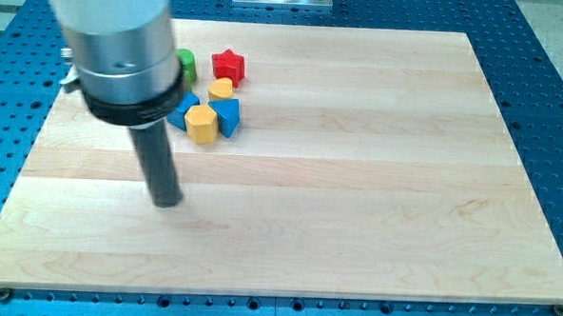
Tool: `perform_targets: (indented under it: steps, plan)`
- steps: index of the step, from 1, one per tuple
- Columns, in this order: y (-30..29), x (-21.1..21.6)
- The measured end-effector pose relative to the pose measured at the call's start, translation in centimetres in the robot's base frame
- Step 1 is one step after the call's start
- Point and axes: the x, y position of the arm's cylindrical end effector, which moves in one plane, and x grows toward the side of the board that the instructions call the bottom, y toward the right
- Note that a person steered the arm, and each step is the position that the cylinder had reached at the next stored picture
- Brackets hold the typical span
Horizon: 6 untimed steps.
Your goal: Move the red circle into the green star
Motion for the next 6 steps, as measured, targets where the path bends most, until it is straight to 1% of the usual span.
perform_targets:
  steps: [1,2,3,4,5,6]
  plan:
    - [-5.2,-0.6]
    - [-9.0,-2.2]
    - [-8.8,-3.0]
    - [-7.0,-6.7]
    - [-5.5,-6.7]
    - [-6.2,-8.8]
